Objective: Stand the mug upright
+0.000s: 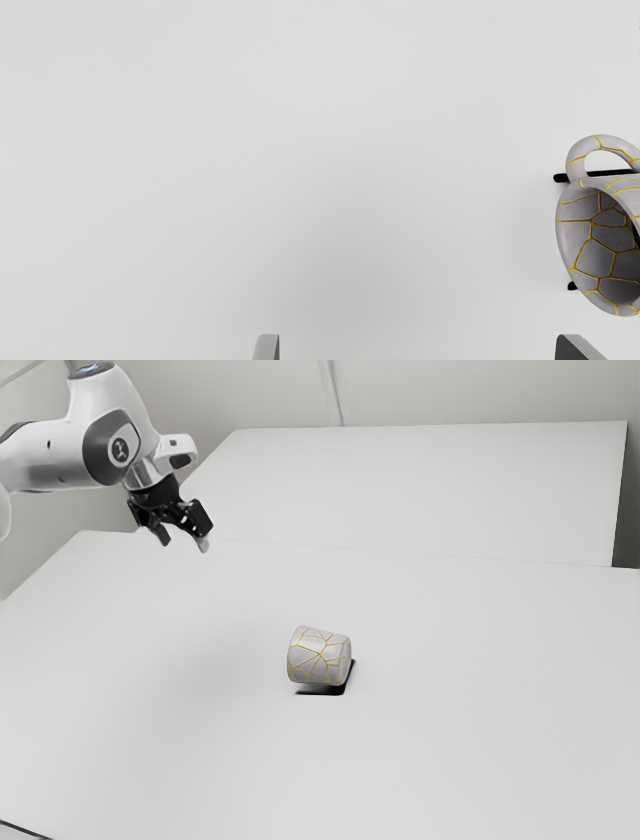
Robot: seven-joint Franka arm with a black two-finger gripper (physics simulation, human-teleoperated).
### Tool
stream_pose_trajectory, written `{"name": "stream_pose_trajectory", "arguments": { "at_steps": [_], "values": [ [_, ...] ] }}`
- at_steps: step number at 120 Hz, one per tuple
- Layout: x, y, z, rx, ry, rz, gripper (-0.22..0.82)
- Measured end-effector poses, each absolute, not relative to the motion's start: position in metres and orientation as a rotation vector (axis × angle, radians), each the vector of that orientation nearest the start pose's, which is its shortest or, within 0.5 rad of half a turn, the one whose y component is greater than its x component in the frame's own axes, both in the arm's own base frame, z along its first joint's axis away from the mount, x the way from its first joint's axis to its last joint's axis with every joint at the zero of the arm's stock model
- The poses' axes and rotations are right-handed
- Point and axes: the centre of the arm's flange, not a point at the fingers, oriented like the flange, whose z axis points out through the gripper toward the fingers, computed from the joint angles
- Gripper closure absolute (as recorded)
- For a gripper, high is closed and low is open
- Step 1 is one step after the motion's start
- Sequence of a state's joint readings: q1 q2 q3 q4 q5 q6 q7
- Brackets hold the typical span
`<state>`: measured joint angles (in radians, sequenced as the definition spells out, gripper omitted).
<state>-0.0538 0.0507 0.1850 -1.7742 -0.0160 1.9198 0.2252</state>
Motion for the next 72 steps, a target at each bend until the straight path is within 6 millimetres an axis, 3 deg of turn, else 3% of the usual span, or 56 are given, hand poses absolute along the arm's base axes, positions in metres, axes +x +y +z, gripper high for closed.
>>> {"name": "stream_pose_trajectory", "arguments": {
  "at_steps": [12,39,61,72],
  "values": [
    [0.581,0.068,0.527,-3.126,0.161,-0.143,0.0],
    [0.567,0.047,0.447,-3.402,0.125,-0.006,0.0],
    [0.55,0.057,0.388,-3.64,0.062,0.102,0.0],
    [0.549,0.054,0.374,-3.731,0.102,0.099,0.0]
  ]
}}
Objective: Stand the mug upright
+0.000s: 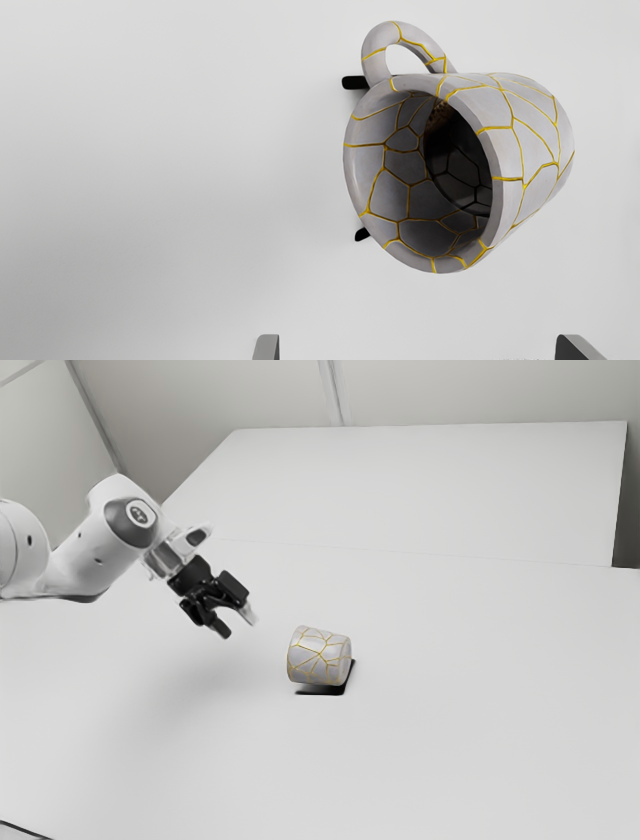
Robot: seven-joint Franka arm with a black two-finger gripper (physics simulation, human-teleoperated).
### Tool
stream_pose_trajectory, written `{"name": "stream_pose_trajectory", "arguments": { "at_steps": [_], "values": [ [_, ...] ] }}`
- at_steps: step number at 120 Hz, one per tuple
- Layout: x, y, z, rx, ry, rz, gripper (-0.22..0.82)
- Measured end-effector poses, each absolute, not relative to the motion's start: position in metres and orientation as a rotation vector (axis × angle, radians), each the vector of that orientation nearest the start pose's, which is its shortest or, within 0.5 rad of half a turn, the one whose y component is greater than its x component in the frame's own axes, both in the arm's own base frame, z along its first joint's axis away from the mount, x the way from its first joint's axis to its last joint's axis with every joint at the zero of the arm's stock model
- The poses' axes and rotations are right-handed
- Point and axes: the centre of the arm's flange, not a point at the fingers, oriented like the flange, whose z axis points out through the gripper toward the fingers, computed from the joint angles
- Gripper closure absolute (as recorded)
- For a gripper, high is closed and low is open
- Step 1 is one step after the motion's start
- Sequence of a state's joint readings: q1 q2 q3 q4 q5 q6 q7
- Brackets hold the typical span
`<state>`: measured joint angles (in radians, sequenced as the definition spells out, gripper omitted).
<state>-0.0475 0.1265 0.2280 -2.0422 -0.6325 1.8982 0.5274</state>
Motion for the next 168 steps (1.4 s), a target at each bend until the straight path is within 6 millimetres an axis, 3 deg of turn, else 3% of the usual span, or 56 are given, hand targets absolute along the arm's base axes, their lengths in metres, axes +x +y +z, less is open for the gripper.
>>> {"name": "stream_pose_trajectory", "arguments": {
  "at_steps": [20,71,116,145,168],
  "values": [
    [0.553,0.041,0.349,2.407,-0.111,-0.016,0.0],
    [0.558,-0.004,0.313,2.242,-0.198,0.122,0.0],
    [0.552,-0.02,0.297,2.199,-0.143,0.197,0.0],
    [0.554,-0.02,0.302,2.2,-0.159,0.231,0.2],
    [0.554,-0.02,0.302,2.199,-0.173,0.239,0.51]
  ]
}}
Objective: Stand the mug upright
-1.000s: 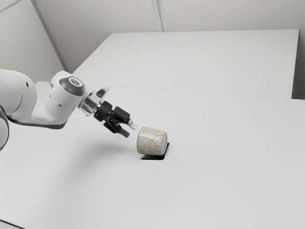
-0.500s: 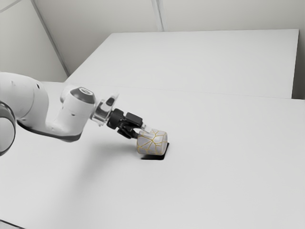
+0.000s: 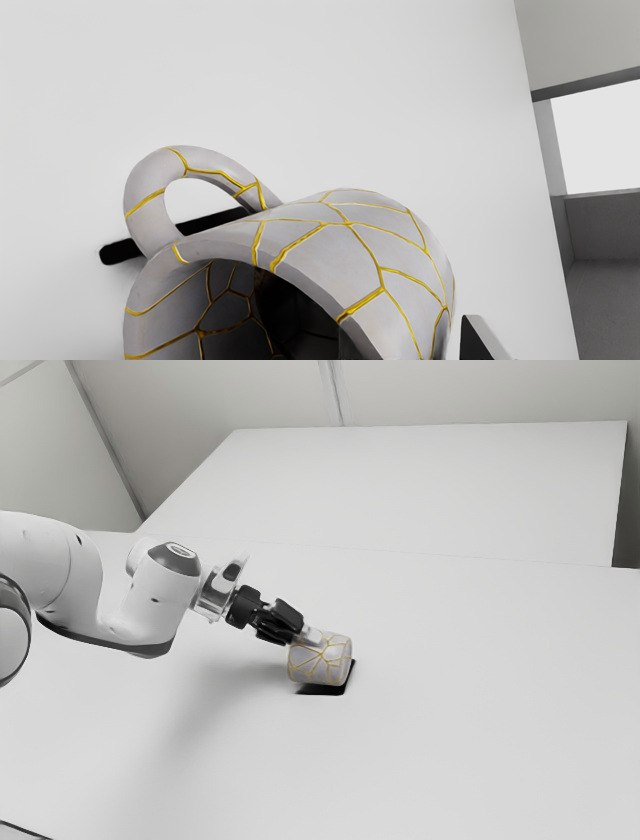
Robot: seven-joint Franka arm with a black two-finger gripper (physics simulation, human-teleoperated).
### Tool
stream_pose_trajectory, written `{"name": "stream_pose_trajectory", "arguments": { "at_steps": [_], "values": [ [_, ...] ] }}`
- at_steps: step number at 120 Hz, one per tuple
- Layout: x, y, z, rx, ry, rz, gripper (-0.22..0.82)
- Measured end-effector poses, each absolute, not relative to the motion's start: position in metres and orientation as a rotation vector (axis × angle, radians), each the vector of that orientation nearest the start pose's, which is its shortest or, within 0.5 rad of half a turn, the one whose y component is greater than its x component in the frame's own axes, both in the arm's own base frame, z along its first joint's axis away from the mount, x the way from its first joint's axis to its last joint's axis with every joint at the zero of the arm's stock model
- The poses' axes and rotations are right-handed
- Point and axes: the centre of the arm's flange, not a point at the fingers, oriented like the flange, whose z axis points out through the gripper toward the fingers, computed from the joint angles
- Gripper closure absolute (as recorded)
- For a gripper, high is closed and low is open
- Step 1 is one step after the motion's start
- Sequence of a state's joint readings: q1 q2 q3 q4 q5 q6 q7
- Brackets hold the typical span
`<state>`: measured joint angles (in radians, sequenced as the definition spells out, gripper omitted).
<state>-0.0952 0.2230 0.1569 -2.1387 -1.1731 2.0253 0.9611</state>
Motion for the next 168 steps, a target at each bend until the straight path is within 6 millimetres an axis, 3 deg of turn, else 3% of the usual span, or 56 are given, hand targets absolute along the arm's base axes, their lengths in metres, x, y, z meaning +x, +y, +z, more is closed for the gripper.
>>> {"name": "stream_pose_trajectory", "arguments": {
  "at_steps": [17,39,68,79,114,151,168],
  "values": [
    [0.555,-0.022,0.304,2.197,-0.186,0.246,0.65],
    [0.56,-0.031,0.314,2.168,-0.195,0.274,0.74],
    [0.563,-0.039,0.33,2.13,-0.202,0.311,0.77],
    [0.564,-0.036,0.347,2.148,-0.204,0.351,0.77],
    [0.562,-0.048,0.394,2.485,-0.318,0.36,0.78],
    [0.554,-0.036,0.389,2.831,-0.211,0.217,0.78],
    [0.551,-0.04,0.384,2.914,-0.111,0.193,0.78]
  ]
}}
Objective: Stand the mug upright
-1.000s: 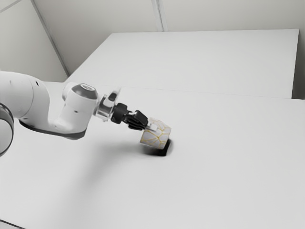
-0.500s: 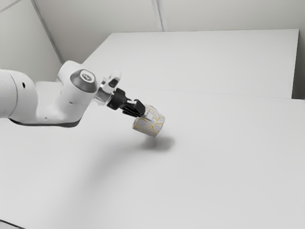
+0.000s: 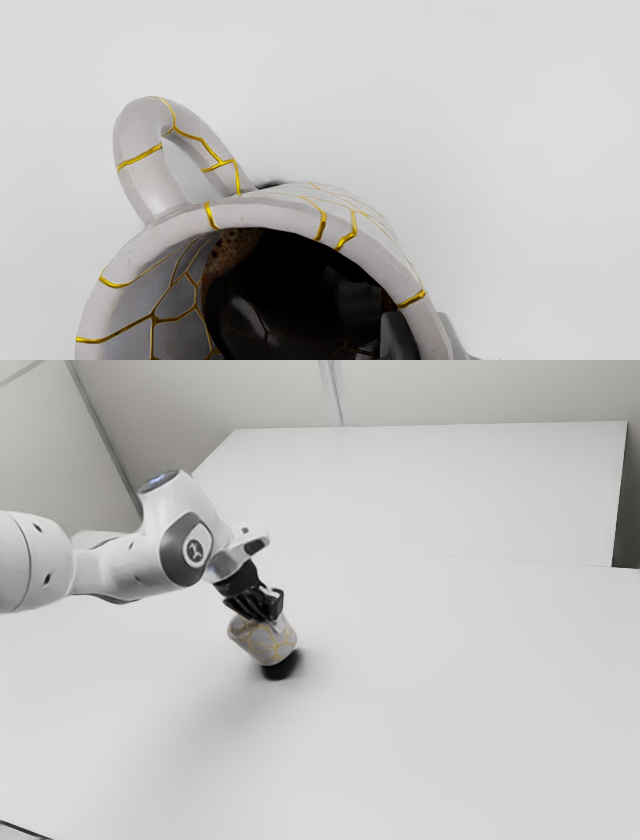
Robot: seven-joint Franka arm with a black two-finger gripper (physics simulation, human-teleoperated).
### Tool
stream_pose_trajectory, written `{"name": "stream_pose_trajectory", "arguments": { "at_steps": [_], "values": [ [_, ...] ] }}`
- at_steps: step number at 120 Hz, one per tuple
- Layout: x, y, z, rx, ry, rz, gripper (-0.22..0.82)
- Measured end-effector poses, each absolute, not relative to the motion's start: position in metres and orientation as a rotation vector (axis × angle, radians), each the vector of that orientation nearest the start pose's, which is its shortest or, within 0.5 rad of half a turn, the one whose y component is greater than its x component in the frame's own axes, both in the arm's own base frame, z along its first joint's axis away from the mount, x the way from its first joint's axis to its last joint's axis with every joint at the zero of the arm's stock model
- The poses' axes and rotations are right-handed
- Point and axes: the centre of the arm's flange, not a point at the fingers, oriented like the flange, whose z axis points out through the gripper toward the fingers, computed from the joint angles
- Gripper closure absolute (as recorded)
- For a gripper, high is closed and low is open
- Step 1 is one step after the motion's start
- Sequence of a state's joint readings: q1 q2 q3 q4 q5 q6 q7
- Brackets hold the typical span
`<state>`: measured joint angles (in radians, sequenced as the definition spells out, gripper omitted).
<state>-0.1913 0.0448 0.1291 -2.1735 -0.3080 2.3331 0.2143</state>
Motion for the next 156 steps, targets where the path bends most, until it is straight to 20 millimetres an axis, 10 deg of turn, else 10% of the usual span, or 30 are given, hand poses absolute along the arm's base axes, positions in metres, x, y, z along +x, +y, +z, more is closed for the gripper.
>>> {"name": "stream_pose_trajectory", "arguments": {
  "at_steps": [156],
  "values": [
    [0.532,-0.04,0.327,-2.955,-0.474,0.159,0.75]
  ]
}}
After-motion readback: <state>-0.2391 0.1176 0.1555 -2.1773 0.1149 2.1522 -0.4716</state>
